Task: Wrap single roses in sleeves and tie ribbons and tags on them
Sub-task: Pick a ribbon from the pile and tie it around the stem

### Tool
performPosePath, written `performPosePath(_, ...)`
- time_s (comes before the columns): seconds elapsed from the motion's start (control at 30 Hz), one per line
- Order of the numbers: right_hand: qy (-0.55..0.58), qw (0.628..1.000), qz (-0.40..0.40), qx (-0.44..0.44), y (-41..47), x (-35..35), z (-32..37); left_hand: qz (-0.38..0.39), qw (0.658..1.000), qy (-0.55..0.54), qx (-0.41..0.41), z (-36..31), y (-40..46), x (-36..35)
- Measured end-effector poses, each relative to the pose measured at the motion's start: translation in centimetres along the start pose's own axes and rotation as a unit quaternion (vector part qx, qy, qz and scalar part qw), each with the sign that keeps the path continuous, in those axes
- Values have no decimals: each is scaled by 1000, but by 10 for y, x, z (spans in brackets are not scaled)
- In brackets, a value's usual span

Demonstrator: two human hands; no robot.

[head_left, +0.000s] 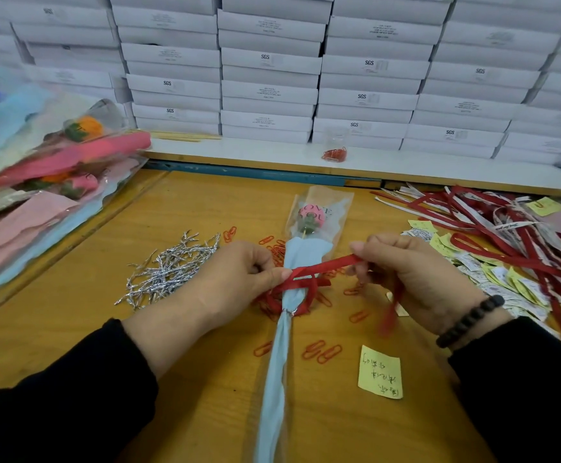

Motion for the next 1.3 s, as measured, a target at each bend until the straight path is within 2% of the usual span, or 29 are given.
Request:
performPosePath(0.07,-22,1000,-1,-1,2,7,3,-2,1000,-9,-3,0,0,2)
performPosePath(0.13,-102,995,11,-13,3,10,5,-7,1000,-10,-6,1,0,4)
performPosePath(0.3,-271,959,52,-62,2,17,6,-17,1000,14,5,6,2,14)
performPosePath(0.5,-429,893,76,-110,-2,30,11,7,994,111,17,13,4,23)
performPosePath(0.67,-505,851,78,-118,-5,33,11,-28,971,235,36,21,4,34)
performPosePath(0.77,-555,821,76,-110,-5,27,9,-30,953,298,45,21,3,34)
performPosePath(0.83,-579,809,60,-83,-6,20,14,-46,953,295,39,14,2,34)
performPosePath(0.9,-590,806,32,-2,-5,7,23,-94,960,262,15,5,0,37)
performPosePath(1.0,-528,843,22,95,-8,-23,23,-147,970,183,-60,-11,-5,36)
performPosePath(1.07,-498,860,46,99,-9,-41,10,-125,976,152,-98,-18,-6,28)
performPosePath(1.2,-527,842,53,102,-8,-53,-10,-64,974,175,-126,-20,-4,9)
performPosePath(1.3,-527,841,43,113,-9,-52,-13,-122,969,168,-135,-20,-5,11)
Point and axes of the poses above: each hand's wrist, its own y-axis towards the middle knuckle, its own x-axis out of the back of the hand, z = x × y, the point moved 7 cm from there along y, towards the middle knuckle, and after that the axes turned 12 degrees about y, right-handed, at the moved point
